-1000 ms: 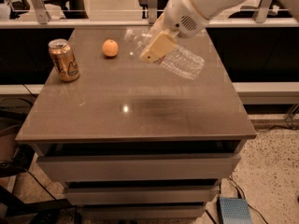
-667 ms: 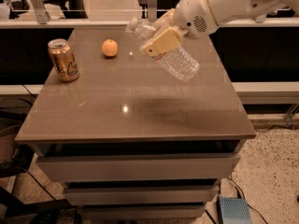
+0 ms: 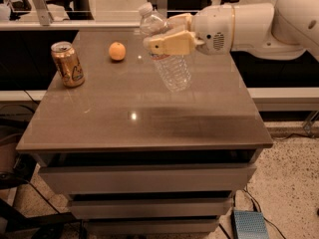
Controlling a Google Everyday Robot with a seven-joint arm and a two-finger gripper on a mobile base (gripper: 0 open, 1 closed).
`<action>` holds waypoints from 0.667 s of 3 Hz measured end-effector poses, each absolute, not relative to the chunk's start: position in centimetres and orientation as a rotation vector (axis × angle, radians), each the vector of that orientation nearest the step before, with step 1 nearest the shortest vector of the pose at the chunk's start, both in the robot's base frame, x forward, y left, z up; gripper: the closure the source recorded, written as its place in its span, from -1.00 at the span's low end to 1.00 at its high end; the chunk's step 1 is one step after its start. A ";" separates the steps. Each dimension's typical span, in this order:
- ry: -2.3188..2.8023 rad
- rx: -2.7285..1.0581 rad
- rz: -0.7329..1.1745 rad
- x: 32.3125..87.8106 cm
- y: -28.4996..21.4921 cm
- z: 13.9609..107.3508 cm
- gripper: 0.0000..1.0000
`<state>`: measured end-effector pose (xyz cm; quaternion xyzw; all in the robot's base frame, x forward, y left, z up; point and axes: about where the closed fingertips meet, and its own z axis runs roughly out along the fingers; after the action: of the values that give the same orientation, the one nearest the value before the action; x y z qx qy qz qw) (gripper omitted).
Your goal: Place water bottle upright
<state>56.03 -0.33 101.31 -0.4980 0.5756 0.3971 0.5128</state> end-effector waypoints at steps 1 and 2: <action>1.245 -1.087 1.069 54.9 0.7 102.1 1.00; 1.247 -1.088 1.068 54.9 0.7 102.0 1.00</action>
Offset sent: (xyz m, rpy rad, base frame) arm -0.0059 0.0035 0.0015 0.1382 -0.0021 0.0113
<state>54.91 0.65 102.03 -0.4601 0.5275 0.4519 0.5531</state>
